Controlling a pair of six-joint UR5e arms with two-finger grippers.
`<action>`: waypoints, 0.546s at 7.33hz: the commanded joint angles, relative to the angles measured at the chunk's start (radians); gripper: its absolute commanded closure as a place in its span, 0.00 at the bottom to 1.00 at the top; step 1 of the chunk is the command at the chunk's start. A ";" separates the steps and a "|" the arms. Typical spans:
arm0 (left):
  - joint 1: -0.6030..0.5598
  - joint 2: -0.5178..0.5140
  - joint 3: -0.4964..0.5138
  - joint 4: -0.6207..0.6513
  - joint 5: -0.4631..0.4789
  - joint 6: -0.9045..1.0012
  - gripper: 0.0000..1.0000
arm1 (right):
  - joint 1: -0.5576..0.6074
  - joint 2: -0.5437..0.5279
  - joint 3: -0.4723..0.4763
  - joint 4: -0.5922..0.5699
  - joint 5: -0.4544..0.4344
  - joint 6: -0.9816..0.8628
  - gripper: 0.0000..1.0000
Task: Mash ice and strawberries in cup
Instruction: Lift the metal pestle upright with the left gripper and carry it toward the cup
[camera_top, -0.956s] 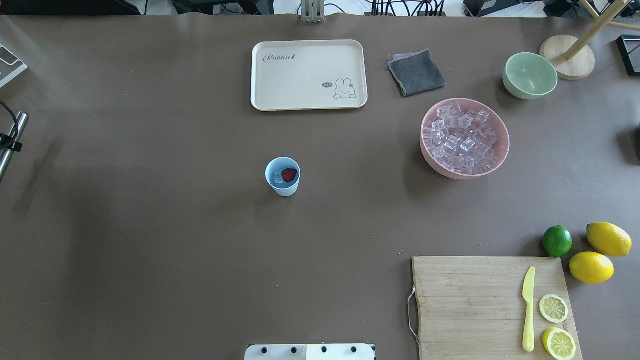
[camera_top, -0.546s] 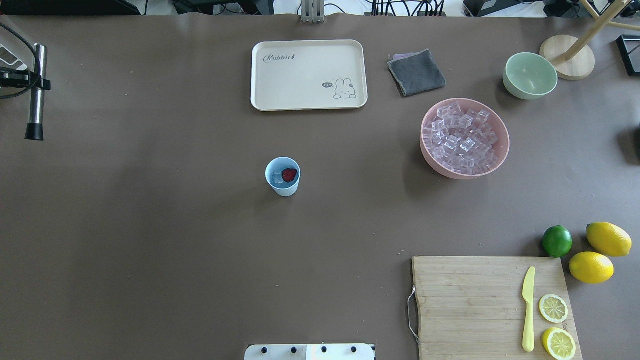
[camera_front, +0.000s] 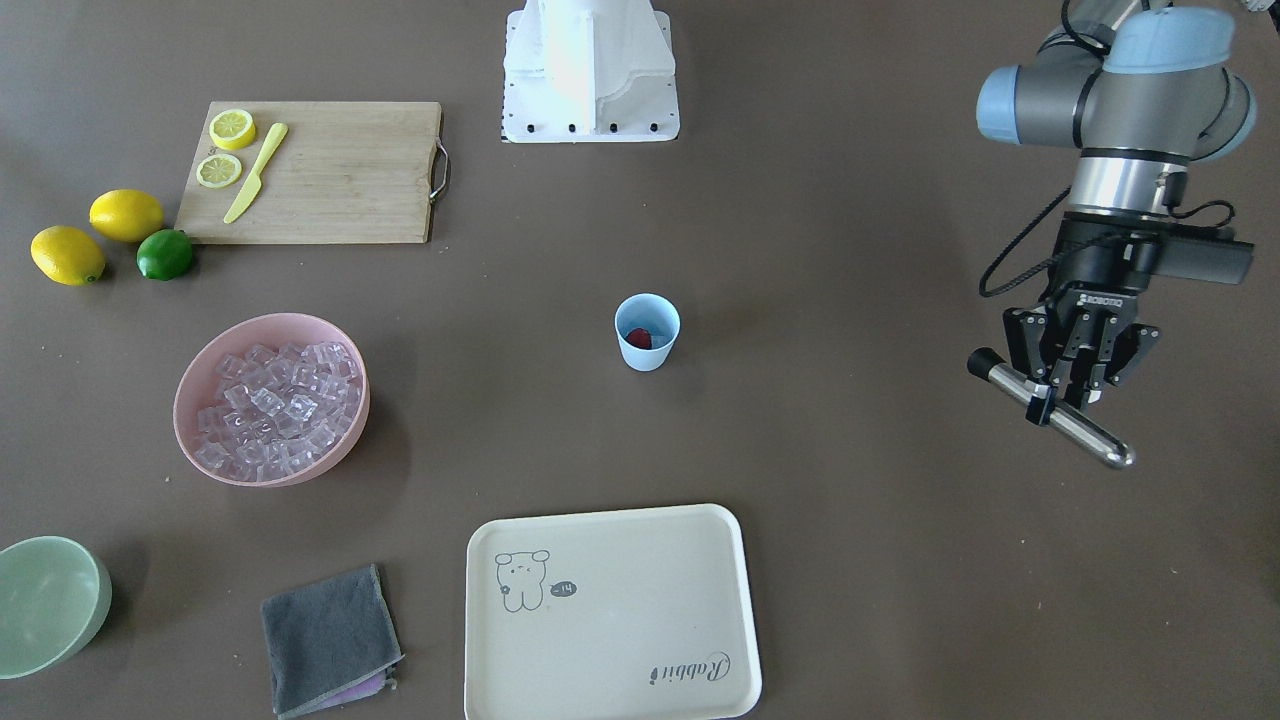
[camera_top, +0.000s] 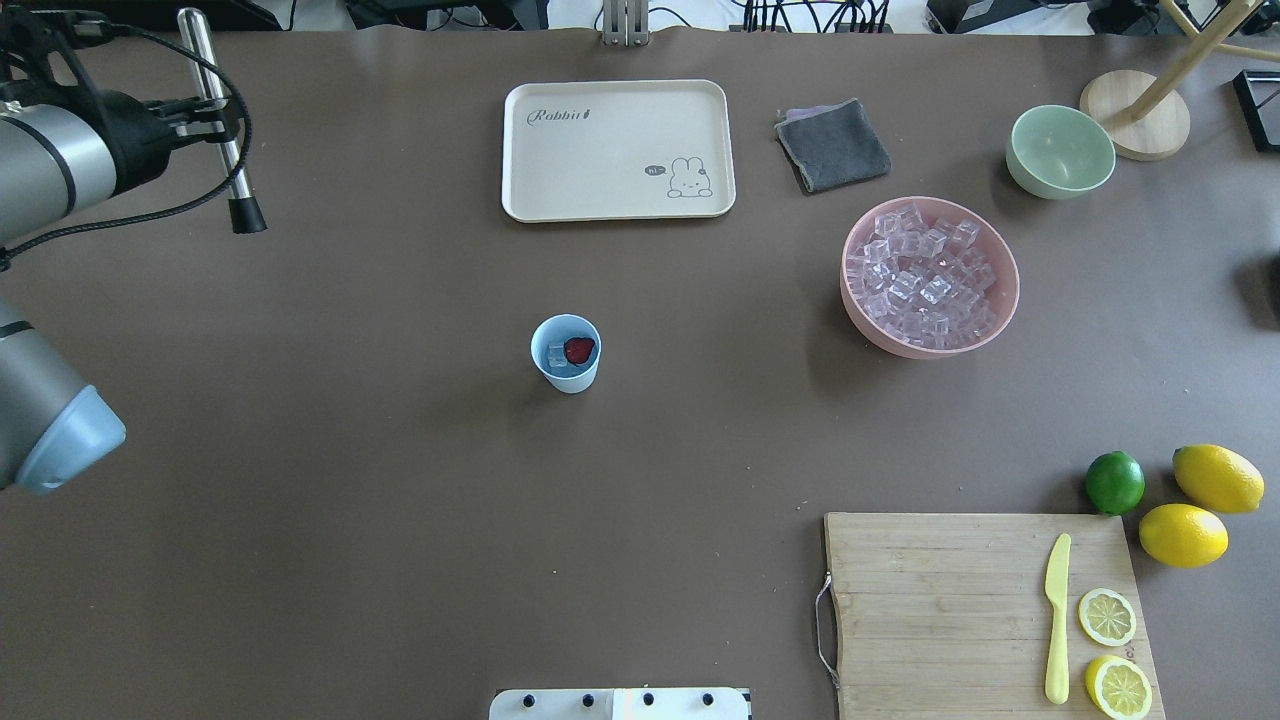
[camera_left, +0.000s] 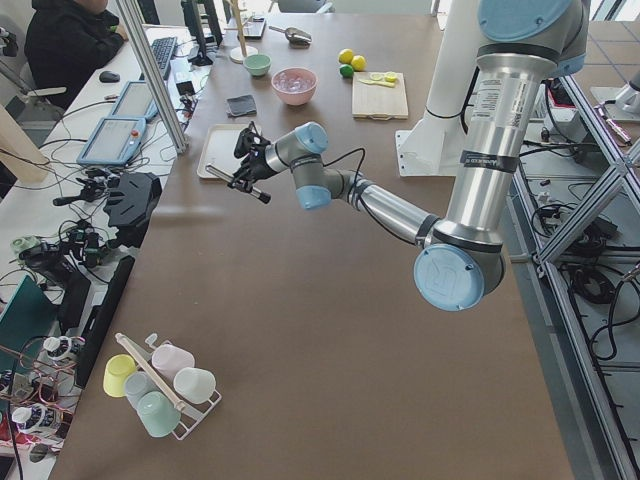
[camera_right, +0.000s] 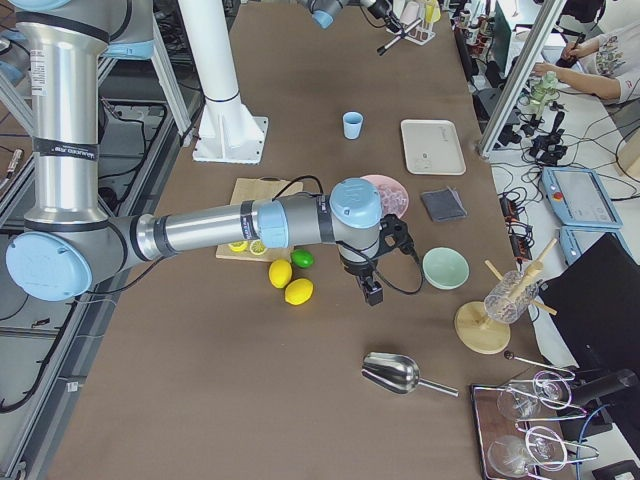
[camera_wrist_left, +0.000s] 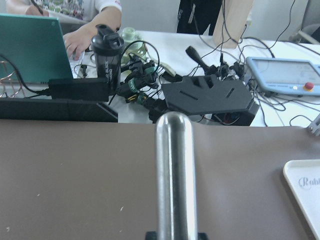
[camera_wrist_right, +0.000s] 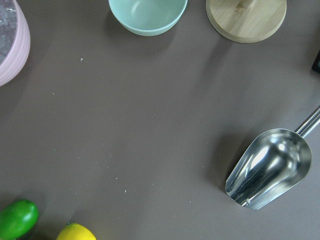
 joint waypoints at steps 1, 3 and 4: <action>0.071 -0.119 0.010 0.004 0.092 0.013 1.00 | -0.011 0.013 -0.039 0.007 -0.039 0.057 0.01; 0.080 -0.247 0.023 0.004 0.231 0.130 1.00 | -0.047 0.044 -0.080 0.006 -0.037 0.136 0.01; 0.090 -0.252 0.023 0.001 0.233 0.139 1.00 | -0.041 0.004 -0.076 0.007 -0.045 0.135 0.01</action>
